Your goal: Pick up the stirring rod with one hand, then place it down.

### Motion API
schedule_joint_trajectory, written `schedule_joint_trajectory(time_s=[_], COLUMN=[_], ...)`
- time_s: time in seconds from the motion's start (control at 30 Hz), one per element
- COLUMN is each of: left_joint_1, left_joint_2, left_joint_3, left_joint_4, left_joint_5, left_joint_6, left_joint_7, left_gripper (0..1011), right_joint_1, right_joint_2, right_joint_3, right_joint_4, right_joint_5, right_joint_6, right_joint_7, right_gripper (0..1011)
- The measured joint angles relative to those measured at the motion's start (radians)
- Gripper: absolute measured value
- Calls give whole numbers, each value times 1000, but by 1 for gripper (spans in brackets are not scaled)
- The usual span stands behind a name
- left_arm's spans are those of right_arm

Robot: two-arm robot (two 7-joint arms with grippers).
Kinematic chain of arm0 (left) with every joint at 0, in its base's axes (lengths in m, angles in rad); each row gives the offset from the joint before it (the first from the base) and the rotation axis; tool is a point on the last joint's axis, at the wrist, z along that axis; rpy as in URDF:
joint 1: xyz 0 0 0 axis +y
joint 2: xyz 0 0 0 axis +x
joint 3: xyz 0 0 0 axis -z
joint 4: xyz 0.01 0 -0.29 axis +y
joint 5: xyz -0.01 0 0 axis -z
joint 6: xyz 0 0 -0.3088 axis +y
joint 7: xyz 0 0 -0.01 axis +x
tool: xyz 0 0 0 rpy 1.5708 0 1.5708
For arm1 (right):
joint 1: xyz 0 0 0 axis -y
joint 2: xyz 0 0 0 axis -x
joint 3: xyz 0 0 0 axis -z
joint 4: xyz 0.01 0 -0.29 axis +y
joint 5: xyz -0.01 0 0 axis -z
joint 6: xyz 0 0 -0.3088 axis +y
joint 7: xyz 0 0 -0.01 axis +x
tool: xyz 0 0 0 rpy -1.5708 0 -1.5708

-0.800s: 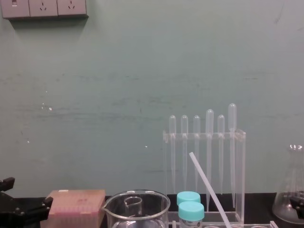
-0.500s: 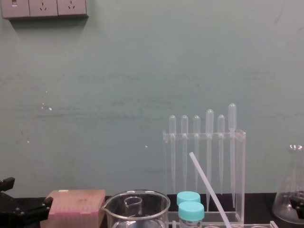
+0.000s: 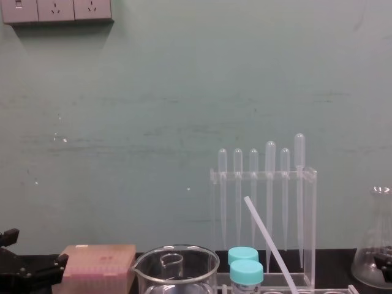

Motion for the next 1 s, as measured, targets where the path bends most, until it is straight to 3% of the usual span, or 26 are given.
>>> schedule_joint_trajectory(time_s=[0.8,0.97,1.0], left_joint_1=[0,0,0], left_joint_2=[0,0,0], left_joint_3=[0,0,0], left_joint_4=[0,0,0], left_joint_5=[0,0,0], left_joint_6=[0,0,0], left_joint_7=[0,0,0], left_gripper=[1000,1000,1000], right_joint_1=[8,17,20], right_joint_2=[-2,-15,-20], right_joint_3=[11,54,66], right_joint_4=[0,-45,-64], right_joint_5=[0,132,183], right_joint_6=[0,79,120], right_joint_7=[21,134,176], right_gripper=[1003,1003,1003])
